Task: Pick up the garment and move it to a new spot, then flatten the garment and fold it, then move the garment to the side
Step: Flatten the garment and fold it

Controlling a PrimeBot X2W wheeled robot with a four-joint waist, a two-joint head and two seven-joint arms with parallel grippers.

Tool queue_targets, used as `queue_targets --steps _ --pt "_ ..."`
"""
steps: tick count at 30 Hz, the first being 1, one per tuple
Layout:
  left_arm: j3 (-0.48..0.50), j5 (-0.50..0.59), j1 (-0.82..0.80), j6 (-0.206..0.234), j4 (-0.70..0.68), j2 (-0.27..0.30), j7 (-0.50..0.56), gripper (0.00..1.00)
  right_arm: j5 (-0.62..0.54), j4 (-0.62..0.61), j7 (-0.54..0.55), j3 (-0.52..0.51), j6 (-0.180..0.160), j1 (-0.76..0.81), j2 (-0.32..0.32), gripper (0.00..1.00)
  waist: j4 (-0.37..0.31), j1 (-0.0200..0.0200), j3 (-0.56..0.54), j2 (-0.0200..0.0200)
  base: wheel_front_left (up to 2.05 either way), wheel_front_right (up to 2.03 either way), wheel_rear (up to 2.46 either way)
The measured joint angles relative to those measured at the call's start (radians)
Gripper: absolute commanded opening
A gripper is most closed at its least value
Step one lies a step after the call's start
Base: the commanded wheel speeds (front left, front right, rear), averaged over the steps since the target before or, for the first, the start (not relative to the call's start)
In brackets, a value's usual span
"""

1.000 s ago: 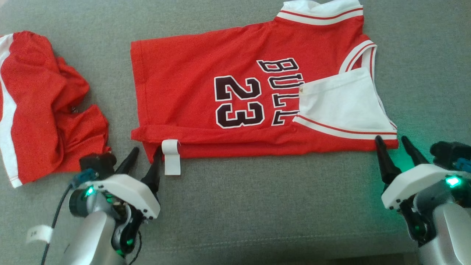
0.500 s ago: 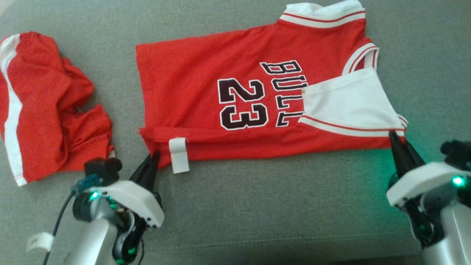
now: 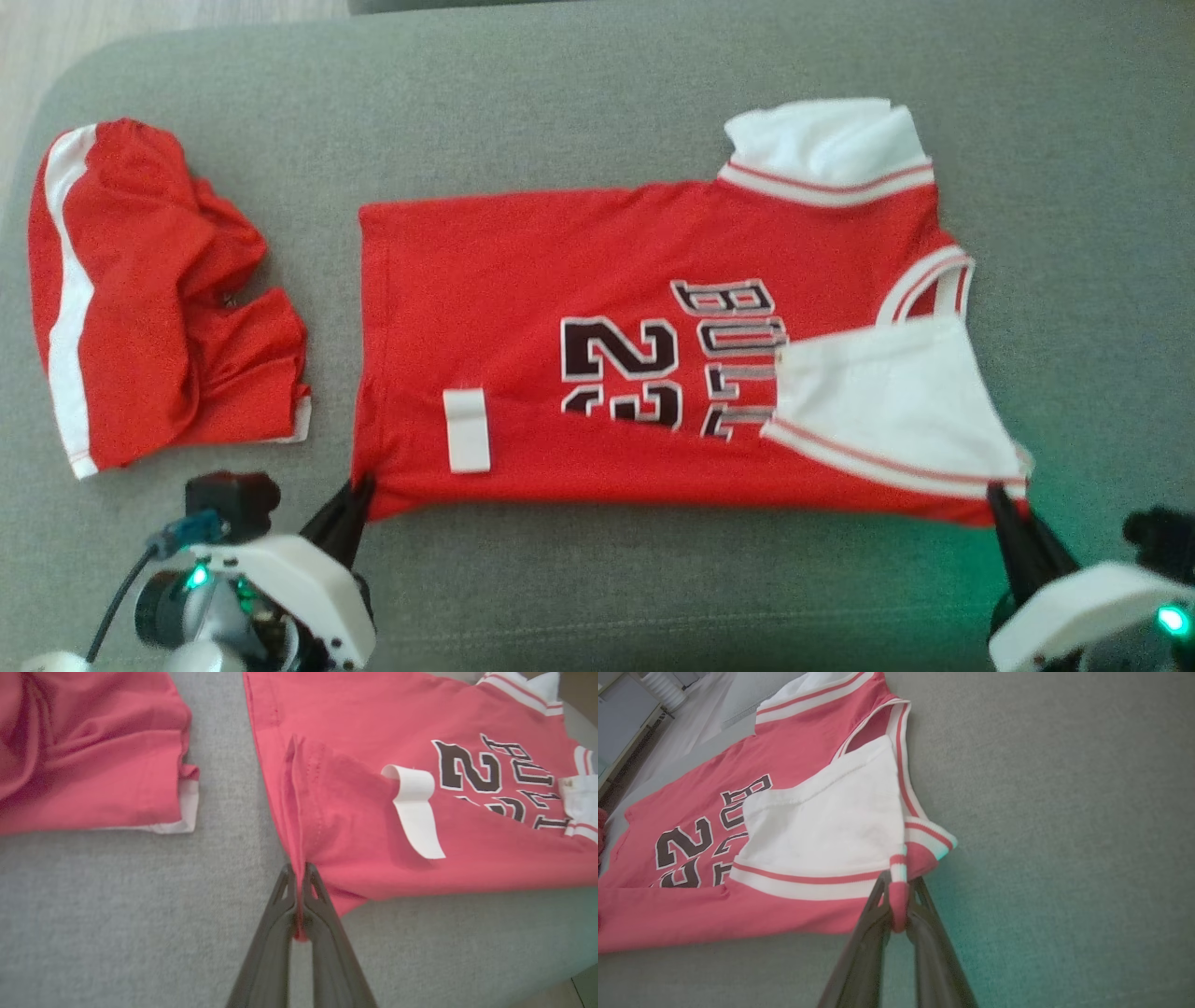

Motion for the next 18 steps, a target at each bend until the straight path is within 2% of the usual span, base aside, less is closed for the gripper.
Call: queue_targets --steps 2,3,4,5,6,7,10,18 --pt "0.0 -0.009 0.018 0.002 -0.002 0.007 0.019 0.0 0.0 -0.024 0.013 0.0 0.0 0.038 0.011 0.0 -0.001 0.0 -0.01 0.0 0.0 0.0 0.0" --pt "0.0 -0.016 0.027 0.002 -0.003 0.009 0.027 0.0 0.001 -0.034 0.018 -0.001 0.0 0.05 0.016 0.15 -0.003 0.0 -0.014 0.0 0.0 0.0 0.0" --pt "-0.002 -0.021 0.034 0.003 -0.004 0.008 0.035 0.0 0.003 -0.042 0.019 -0.001 0.0 0.061 0.022 0.48 -0.005 0.0 -0.019 0.0 0.0 0.0 0.0" --pt "-0.006 -0.023 0.04 0.003 -0.003 0.009 0.043 0.39 0.003 -0.048 0.019 -0.001 0.0 0.068 0.027 1.0 -0.006 0.0 -0.023 0.0 0.0 0.0 0.0" --pt "-0.009 -0.024 0.046 0.003 -0.003 0.009 0.044 0.39 0.003 -0.053 0.019 -0.001 0.0 0.075 0.028 1.0 -0.006 0.0 -0.027 0.0 0.0 0.0 0.0" --pt "-0.011 -0.027 0.05 0.003 -0.003 0.008 0.044 1.0 0.003 -0.056 0.019 -0.002 0.0 0.079 0.028 1.0 -0.007 0.0 -0.032 0.0 0.0 0.0 0.0" --pt "-0.005 -0.029 0.064 0.023 -0.011 0.003 0.015 1.0 -0.021 -0.09 -0.01 -0.003 0.0 0.078 0.028 1.0 -0.007 0.0 -0.044 0.0 0.0 0.0 0.0" --pt "0.037 0.068 0.062 0.12 -0.103 -0.027 -0.201 1.0 -0.151 -0.213 -0.142 0.016 0.0 -0.005 0.027 1.0 -0.003 0.0 -0.066 0.0 0.0 0.0 0.0"
